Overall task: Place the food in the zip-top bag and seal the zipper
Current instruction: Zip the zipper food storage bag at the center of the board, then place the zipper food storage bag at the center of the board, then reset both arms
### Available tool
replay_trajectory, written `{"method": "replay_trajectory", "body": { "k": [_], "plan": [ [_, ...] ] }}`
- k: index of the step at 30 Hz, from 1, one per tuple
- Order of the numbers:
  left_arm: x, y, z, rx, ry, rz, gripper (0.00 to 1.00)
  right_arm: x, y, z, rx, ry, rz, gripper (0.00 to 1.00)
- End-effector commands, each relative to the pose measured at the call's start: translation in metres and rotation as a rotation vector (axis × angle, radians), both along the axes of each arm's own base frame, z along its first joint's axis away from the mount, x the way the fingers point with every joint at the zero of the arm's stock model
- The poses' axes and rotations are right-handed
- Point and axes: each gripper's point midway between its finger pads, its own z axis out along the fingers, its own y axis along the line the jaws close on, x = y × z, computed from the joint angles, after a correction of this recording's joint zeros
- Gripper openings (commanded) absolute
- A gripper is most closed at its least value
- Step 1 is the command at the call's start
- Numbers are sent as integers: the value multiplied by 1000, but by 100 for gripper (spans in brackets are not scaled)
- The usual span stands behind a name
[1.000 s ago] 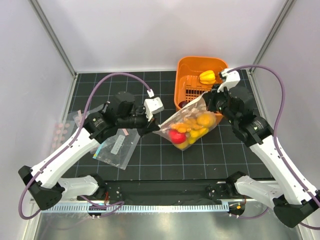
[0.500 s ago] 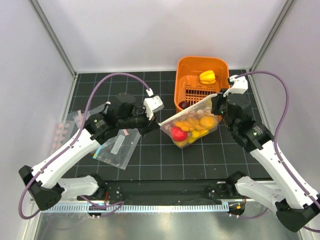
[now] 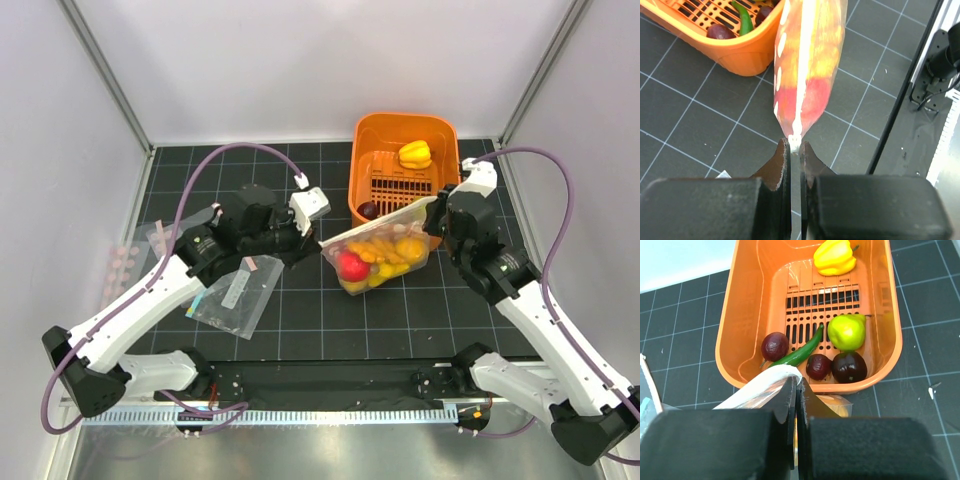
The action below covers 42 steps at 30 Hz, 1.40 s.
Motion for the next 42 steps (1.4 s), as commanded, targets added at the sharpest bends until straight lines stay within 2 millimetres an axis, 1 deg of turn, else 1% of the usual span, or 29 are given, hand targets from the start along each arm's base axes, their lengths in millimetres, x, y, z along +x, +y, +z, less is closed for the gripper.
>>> {"method": "replay_trajectory", "body": {
  "k": [1,7,10,11,13,14,15,16,17,18,19,20,22,23,24,25,26,27,28,29,30,31,32,33,35,37,39,41,42],
  "plan": [
    [-11,38,-34,147,106,95,0,-3,-83,14,-81,-61,-374,1],
    [-4,34,-32,151,102,106,0,-11,-87,3,-89,-53,-373,1],
    [2,29,-25,152,93,105,0,-10,-76,-8,-78,-31,-303,1],
    [6,27,-18,145,80,109,0,-9,-65,-11,-58,-19,-245,1],
    [13,23,-16,148,71,114,0,-10,-58,-15,-46,-11,-197,1],
    [18,21,-11,142,57,123,0,-10,-56,-15,-41,-12,-189,1],
    [24,19,-14,154,56,139,0,-11,-58,-15,-43,-16,-194,2],
    [31,16,-13,149,46,148,0,-11,-59,-16,-43,-22,-201,9],
    [35,13,-11,143,40,156,0,-12,-62,-14,-45,-29,-216,33],
    [43,11,-6,139,28,177,1,-12,-66,-14,-53,-31,-234,49],
    [50,7,-10,144,39,193,4,-13,-66,-13,-58,-35,-232,64],
    [56,6,-9,144,39,213,23,-13,-66,-12,-58,-39,-235,87],
    [70,4,1,123,13,273,50,-13,-69,-11,-63,-41,-247,96],
    [72,3,6,98,21,293,63,-13,-70,-10,-63,-46,-258,99],
    [74,2,13,76,8,303,68,-13,-74,-4,-68,-58,-279,100],
    [78,2,23,45,-17,324,78,-13,-76,0,-64,-70,-293,100],
    [78,4,34,3,-26,349,83,-13,-77,1,-67,-64,-303,100],
    [82,10,41,-12,-50,392,87,-12,-80,13,-56,-86,-324,100],
    [86,18,58,-57,-98,441,96,-10,-80,10,-43,-61,-346,100],
    [88,24,69,-103,-105,500,100,-9,-80,12,-33,-55,-355,100],
    [91,31,77,-138,-118,555,100,-7,-79,27,-14,-70,-363,100],
    [101,45,84,-177,-148,671,100,-7,-78,25,-12,-38,-364,99],
    [98,55,99,-255,-141,734,100,-2,-75,23,-17,-9,-366,100],
    [99,62,103,-293,-139,780,100,-1,-74,38,9,-27,-371,99],
    [100,79,109,-353,-146,888,100,-2,-74,41,11,-4,-384,100],
    [94,92,115,-436,-114,961,100,-2,-76,51,18,-18,-394,100],
    [88,103,109,-496,-71,1027,100,-4,-77,58,42,-45,-399,99],
    [82,108,92,-499,-35,1051,100,-7,-78,61,53,-56,-404,99],
    [76,112,92,-519,-30,1053,100,-9,-79,60,56,-58,-406,100]
  ]
}}
